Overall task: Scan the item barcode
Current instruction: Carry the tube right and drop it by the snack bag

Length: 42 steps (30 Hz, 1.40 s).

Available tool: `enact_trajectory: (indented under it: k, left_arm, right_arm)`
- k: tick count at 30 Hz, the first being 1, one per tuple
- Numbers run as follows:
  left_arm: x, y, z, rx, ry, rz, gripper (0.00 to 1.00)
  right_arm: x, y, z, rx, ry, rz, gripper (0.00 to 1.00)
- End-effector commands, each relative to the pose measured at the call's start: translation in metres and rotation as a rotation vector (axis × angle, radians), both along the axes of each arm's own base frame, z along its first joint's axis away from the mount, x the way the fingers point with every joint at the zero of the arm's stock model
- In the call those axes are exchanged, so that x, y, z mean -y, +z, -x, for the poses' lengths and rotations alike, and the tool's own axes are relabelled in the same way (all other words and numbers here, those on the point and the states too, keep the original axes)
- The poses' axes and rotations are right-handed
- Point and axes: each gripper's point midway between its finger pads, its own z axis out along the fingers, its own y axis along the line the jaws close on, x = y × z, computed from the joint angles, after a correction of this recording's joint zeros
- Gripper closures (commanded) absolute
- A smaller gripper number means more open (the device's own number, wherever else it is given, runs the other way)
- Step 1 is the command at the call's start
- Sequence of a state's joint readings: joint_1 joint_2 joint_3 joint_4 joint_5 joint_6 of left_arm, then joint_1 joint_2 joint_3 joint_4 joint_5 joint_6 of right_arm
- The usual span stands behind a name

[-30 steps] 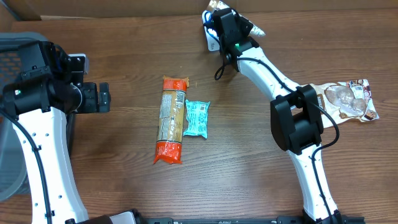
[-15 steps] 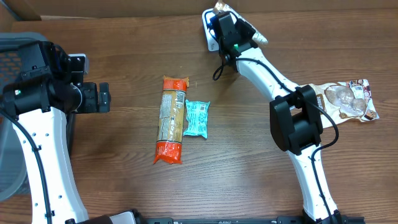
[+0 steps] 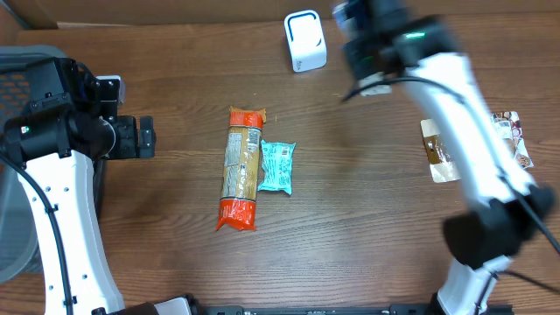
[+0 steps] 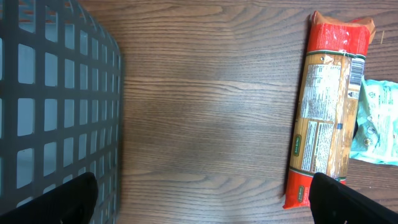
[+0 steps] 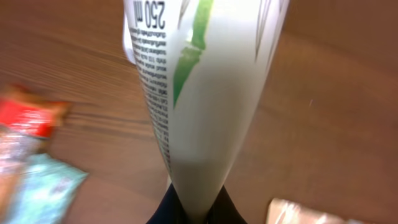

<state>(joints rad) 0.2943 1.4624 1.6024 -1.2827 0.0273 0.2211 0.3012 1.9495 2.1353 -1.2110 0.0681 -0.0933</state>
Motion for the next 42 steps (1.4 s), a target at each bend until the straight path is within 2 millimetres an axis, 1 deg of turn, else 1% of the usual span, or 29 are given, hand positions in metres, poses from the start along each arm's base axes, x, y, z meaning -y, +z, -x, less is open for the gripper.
enact_trajectory:
  k: [1, 3, 5, 8, 10, 12, 15, 17, 19, 22, 25, 26, 28, 29, 31, 34, 37, 38, 39, 42]
  left_arm:
    - [0.003, 0.005, 0.000, 0.016, -0.032, -0.002, 0.00]
    - [0.003, 0.005, 0.000, 0.017, -0.032, -0.003, 0.00]
    - [0.003, 0.005, 0.000, 0.017, -0.032, -0.003, 0.00]
    - [0.003, 0.005, 0.000, 0.016, -0.032, -0.002, 0.00]
    - [0.003, 0.005, 0.000, 0.017, -0.032, -0.003, 0.01]
    - [0.003, 0.005, 0.000, 0.017, -0.032, -0.003, 0.00]
    - [0.003, 0.005, 0.000, 0.017, -0.032, -0.003, 0.01]
    - [0.003, 0.005, 0.000, 0.017, -0.032, -0.003, 0.00]
    - [0.003, 0.005, 0.000, 0.016, -0.032, -0.002, 0.00]
    - [0.003, 0.005, 0.000, 0.017, -0.032, -0.003, 0.00]
    - [0.003, 0.005, 0.000, 0.017, -0.032, -0.003, 0.00]
    - [0.003, 0.005, 0.000, 0.017, -0.032, -0.003, 0.00]
    - [0.003, 0.005, 0.000, 0.016, -0.032, -0.002, 0.00]
    - [0.003, 0.005, 0.000, 0.017, -0.032, -0.003, 0.00]
    - [0.003, 0.005, 0.000, 0.017, -0.032, -0.003, 0.00]
    - [0.003, 0.005, 0.000, 0.017, -0.032, -0.003, 0.00]
    - [0.004, 0.005, 0.000, 0.017, -0.033, -0.002, 0.01]
    - [0.003, 0.005, 0.000, 0.017, -0.032, -0.003, 0.00]
    - [0.003, 0.005, 0.000, 0.017, -0.032, -0.003, 0.00]
    - [0.003, 0.005, 0.000, 0.017, -0.032, -0.003, 0.00]
  right_arm:
    - [0.010, -0.002, 0.010, -0.160, -0.050, -0.358, 0.96]
    - [0.026, -0.014, 0.008, -0.209, -0.071, -0.447, 0.96]
    - [0.053, -0.037, -0.001, -0.239, -0.173, -0.529, 0.96]
    - [0.091, -0.079, -0.009, -0.276, -0.364, -0.604, 0.96]
    - [0.112, -0.108, -0.012, -0.290, -0.487, -0.655, 0.96]
    - [0.131, -0.137, -0.012, -0.290, -0.593, -0.700, 0.96]
    - [0.152, -0.172, -0.008, -0.277, -0.701, -0.752, 0.96]
    - [0.163, -0.188, -0.004, -0.258, -0.735, -0.768, 0.96]
    - [0.174, -0.199, 0.000, -0.244, -0.756, -0.772, 0.96]
    - [0.184, -0.208, 0.008, -0.254, -0.789, -0.772, 0.96]
    - [0.198, -0.219, 0.022, -0.292, -0.864, -0.717, 0.96]
    - [0.201, -0.222, 0.027, -0.304, -0.884, -0.699, 0.95]
    - [0.209, -0.228, 0.037, -0.333, -0.927, -0.665, 0.83]
    - [0.211, -0.229, 0.040, -0.343, -0.937, -0.661, 0.78]
    - [0.213, -0.226, 0.045, -0.363, -0.939, -0.670, 0.73]
    - [0.214, -0.208, 0.046, -0.374, -0.905, -0.661, 0.64]
    - [0.213, -0.177, 0.046, -0.371, -0.867, -0.640, 0.61]
    - [0.211, -0.157, 0.045, -0.368, -0.843, -0.626, 0.56]
    - [0.209, -0.144, 0.045, -0.368, -0.827, -0.618, 0.55]
    - [0.197, -0.111, 0.048, -0.382, -0.776, -0.597, 0.34]
